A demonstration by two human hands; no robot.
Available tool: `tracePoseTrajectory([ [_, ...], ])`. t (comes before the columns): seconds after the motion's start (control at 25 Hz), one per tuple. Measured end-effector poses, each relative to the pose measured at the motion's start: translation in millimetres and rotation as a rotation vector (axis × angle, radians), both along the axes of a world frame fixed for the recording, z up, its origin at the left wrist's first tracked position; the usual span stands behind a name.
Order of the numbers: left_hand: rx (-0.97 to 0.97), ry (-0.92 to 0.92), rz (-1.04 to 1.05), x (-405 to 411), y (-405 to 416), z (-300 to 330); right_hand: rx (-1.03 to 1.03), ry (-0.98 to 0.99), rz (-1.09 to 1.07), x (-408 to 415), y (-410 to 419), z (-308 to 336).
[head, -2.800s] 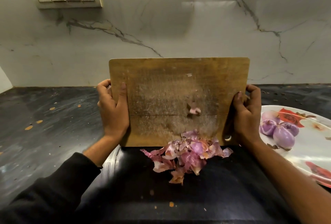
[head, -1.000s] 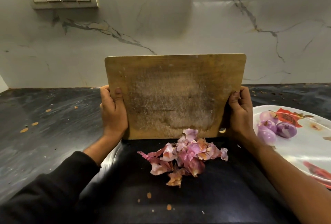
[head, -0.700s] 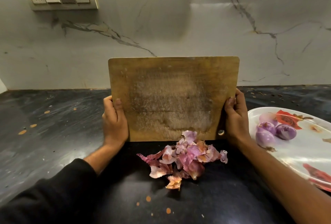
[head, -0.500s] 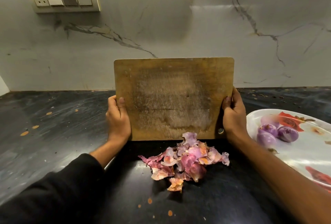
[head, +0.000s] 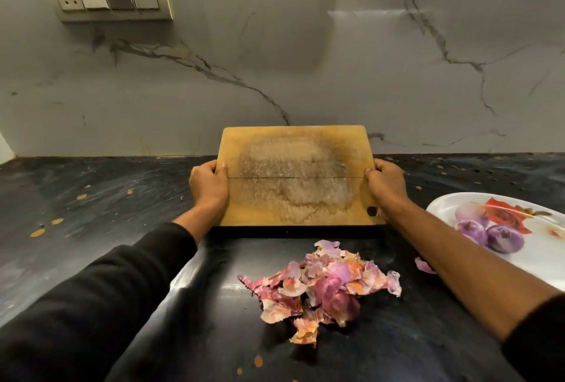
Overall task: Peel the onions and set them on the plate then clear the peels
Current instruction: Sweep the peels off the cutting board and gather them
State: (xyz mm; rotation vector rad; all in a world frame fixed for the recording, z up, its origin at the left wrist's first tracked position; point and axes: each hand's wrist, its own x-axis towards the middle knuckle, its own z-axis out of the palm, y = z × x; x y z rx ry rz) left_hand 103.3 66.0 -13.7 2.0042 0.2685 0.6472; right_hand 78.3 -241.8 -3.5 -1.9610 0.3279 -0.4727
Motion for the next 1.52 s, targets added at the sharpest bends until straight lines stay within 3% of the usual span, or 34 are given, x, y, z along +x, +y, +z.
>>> tracePoseTrajectory([
  [0.4,0.046,0.240,0.067,35.2,9.7,-23.2,-0.046,0.179,-0.129,10.0,1.1,-11.9],
  [0.96,0.087,0.361,0.076,50.7,11.9,-31.4,-0.140,0.328,-0.236,32.7,9.1,-8.6],
  [1.52,0.331,0.393,-0.044,44.5,16.6,-28.8,-0.172,0.284,-0.032,-4.5,14.2,-5.0],
])
